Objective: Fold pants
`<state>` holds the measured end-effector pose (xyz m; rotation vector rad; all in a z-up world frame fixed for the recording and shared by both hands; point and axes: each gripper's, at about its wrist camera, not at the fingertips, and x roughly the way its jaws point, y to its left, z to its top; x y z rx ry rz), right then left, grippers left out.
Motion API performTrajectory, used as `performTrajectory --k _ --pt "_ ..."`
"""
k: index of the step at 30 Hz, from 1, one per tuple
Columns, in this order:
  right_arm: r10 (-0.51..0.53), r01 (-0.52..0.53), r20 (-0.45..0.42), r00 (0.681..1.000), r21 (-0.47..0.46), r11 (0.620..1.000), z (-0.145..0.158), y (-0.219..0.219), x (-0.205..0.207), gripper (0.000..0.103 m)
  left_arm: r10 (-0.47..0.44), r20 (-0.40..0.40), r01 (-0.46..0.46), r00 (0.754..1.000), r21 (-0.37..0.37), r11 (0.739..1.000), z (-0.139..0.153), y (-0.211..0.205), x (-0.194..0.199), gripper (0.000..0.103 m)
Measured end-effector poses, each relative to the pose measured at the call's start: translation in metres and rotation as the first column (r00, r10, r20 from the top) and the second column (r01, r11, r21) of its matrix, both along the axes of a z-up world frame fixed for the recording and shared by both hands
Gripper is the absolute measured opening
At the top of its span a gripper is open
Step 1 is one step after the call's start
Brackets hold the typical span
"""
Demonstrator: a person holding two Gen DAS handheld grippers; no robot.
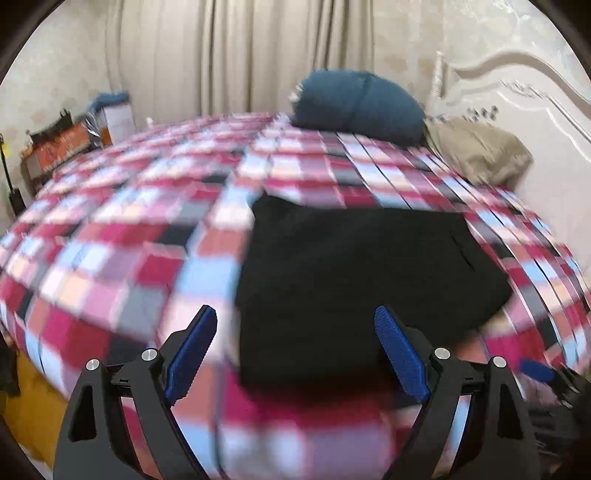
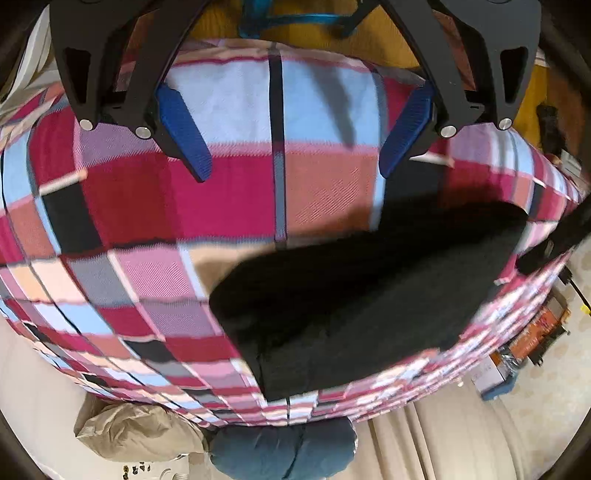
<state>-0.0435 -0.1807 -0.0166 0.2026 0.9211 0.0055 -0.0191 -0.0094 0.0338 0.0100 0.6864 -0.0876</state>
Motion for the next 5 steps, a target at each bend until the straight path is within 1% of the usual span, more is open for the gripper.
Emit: performTrajectory --k 2,4,5 --pt "0.017 -0.017 0.025 1.000 0.027 0.999 0.020 -0.009 0.014 0.092 0.030 0.021 -0.030 0.999 0.014 0.999 0.008 0.019 0.038 0.086" --pt "0.017 -0.020 0.062 0.998 0.043 0.999 0.043 -0.022 0.038 0.092 0.091 0.039 -0.092 0.995 0.032 0.995 0.013 0.048 0.094 0.087" --pt "0.013 -0.018 0.085 0.996 0.052 0.999 0.055 -0.031 0.053 0.095 0.113 0.047 -0.114 0.993 0.036 0.993 0.013 0.058 0.113 0.087"
